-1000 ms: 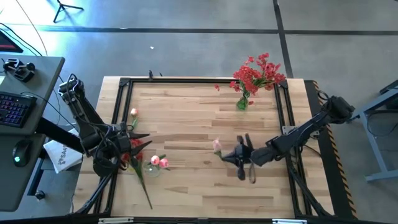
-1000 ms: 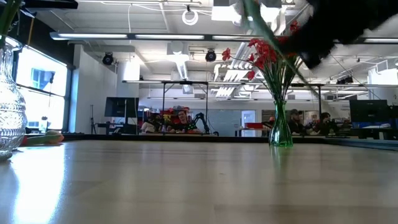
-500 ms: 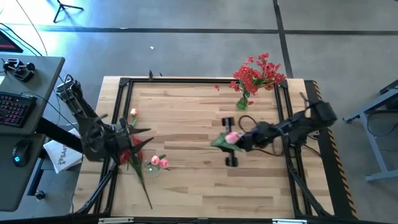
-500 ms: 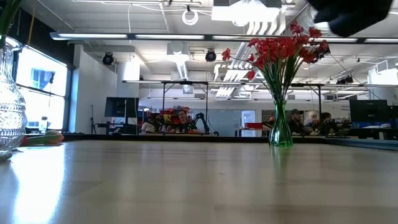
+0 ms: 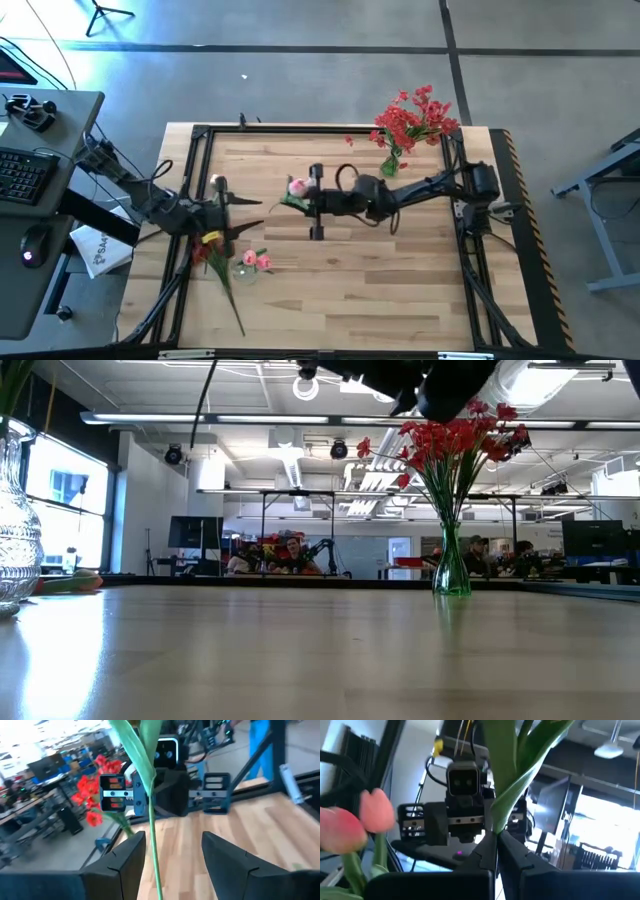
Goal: Sort flowers into vase by color
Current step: Put the pink flower into the transparent vase
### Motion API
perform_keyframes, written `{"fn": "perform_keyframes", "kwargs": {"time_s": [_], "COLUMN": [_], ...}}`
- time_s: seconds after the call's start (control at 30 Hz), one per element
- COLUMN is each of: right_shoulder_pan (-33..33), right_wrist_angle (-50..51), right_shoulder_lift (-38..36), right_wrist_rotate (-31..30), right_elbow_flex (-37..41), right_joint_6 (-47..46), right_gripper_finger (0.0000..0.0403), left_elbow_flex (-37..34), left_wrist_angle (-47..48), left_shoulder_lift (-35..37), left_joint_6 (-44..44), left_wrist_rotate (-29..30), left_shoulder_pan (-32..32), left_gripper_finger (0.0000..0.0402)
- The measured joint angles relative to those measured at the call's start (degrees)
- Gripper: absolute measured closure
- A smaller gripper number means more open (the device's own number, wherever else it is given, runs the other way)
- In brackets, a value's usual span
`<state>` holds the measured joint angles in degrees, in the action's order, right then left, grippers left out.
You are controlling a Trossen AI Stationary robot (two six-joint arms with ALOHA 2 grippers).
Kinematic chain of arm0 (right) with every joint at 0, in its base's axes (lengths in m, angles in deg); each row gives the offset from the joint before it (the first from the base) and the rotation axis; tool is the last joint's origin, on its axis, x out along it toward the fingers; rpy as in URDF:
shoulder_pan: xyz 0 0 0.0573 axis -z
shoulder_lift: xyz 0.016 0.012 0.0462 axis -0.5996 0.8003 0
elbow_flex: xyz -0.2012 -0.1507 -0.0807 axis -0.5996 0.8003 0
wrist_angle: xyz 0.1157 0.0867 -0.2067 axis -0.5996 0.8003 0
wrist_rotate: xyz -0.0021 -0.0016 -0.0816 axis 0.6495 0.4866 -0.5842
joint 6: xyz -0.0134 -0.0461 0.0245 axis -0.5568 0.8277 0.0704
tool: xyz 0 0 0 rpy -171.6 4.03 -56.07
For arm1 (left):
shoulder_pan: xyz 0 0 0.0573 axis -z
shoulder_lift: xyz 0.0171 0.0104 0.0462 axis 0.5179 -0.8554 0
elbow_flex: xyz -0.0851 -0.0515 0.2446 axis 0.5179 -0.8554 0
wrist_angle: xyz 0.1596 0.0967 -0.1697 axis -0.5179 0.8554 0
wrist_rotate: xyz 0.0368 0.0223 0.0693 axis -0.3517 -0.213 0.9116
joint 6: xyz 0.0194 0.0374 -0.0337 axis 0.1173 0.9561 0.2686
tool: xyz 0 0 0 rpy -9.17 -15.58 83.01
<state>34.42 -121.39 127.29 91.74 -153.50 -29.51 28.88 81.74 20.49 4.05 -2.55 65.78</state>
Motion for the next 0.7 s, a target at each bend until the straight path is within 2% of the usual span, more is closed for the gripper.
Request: {"fn": "perform_keyframes", "kwargs": {"time_s": [0.17, 0.3, 0.4, 0.7], "right_shoulder_pan": [0.6, 0.6, 0.6, 0.7], "right_wrist_angle": [4.4, 5.1, 5.5, 6.3], "right_shoulder_lift": [0.6, 0.6, 0.6, 0.6], "right_wrist_rotate": [-0.4, -1.2, -1.3, -2.0], "right_elbow_flex": [-2.5, -2.5, -2.5, -2.5], "right_joint_6": [-1.2, -1.2, -1.2, -1.2], "right_gripper_finger": [0.0403, 0.0403, 0.0403, 0.0403], "left_elbow_flex": [0.0, 0.0, 0.0, 0.1], "left_wrist_angle": [-1.0, -3.5, -4.8, -3.8], "left_shoulder_lift": [-2.5, -3.6, -4.5, -4.7], "left_joint_6": [0.1, 1.7, 1.4, -1.5], "left_wrist_rotate": [-0.9, -6.6, -10.2, -9.1], "left_shoulder_pan": [-3.7, -6.3, -8.5, -11.0], "left_gripper_finger": [0.0218, 0.0222, 0.0239, 0.0299]}}
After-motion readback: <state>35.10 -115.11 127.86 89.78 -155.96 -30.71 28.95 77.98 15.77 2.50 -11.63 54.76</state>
